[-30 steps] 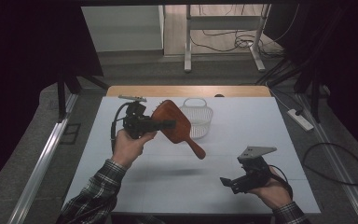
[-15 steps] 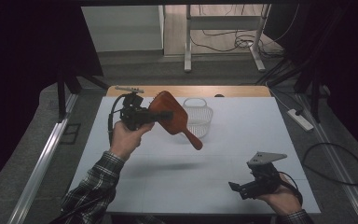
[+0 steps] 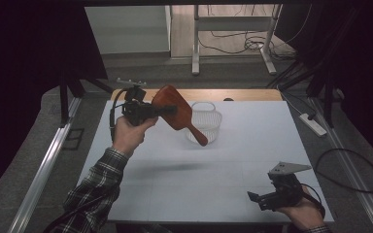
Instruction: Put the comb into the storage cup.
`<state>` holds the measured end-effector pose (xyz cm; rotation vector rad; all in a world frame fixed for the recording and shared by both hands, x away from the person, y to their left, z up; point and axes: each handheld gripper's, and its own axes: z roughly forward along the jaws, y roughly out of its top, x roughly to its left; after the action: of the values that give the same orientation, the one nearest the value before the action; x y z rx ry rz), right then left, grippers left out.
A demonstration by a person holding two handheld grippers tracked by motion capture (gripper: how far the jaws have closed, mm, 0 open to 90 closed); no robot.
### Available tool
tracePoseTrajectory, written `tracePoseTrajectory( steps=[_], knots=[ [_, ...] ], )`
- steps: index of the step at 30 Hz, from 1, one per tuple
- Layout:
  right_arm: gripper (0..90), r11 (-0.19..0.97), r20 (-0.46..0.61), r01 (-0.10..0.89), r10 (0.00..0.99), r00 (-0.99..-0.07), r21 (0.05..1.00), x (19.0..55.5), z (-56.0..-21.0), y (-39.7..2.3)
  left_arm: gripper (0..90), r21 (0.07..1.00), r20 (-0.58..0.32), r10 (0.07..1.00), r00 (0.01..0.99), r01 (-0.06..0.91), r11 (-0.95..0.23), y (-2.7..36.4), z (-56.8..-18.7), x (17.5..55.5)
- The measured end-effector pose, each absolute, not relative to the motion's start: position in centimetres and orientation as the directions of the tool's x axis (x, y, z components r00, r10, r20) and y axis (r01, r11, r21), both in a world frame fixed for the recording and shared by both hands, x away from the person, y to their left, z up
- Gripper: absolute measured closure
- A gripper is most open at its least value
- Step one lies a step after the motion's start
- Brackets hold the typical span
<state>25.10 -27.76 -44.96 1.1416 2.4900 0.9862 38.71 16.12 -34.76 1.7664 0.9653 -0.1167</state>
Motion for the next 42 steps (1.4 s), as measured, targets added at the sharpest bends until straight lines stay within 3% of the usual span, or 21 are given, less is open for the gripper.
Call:
tracePoseTrajectory(
  steps=[13,42],
  knots=[
    [0.0,0.427,0.08,0.612,0.775,-0.627,0.665,24.3,-44.6,-28.7,60.1,0.755,-0.492,0.586,0.644,0.65,-0.081,16.3,-33.9,40.4],
    [0.0,0.44,0.058,0.608,0.777,-0.626,0.661,23.7,-44.5,-28.9,60.0,0.745,-0.493,0.655,0.573,0.666,-0.022,14.8,-35.0,43.8]
  ],
)
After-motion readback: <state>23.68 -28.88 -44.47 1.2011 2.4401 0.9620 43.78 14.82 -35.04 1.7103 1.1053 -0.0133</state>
